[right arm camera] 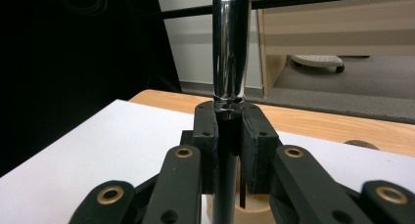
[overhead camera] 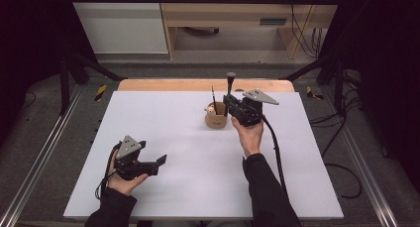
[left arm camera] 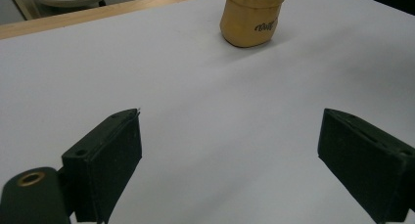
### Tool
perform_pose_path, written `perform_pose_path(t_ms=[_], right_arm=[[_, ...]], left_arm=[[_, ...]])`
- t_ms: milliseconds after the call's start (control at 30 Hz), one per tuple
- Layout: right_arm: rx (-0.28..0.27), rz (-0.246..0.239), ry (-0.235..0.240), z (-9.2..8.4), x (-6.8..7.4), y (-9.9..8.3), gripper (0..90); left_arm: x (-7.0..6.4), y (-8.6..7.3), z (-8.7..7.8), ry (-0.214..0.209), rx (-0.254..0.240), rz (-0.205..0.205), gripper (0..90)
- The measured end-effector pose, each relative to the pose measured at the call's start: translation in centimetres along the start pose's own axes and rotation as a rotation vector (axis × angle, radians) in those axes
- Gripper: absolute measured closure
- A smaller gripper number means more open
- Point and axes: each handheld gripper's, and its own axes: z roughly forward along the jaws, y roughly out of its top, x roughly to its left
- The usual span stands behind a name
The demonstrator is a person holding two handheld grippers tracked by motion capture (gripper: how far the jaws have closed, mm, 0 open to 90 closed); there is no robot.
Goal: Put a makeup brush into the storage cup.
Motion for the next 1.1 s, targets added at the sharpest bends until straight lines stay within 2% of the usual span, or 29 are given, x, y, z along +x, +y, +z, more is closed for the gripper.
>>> perform_pose_path(t_ms=[400,1100], right_arm=[[0.007,0.005,-0.045,2.3,-0.6,0.5,78.8],[0.024,0.021,-0.074,4.9,-1.5,-0.8,78.8]], left_arm=[[0.3,0.1,-0.2,0.003,-0.008,-0.006,8.7],[0.4,0.1,-0.4,0.005,-0.009,-0.006,8.9]])
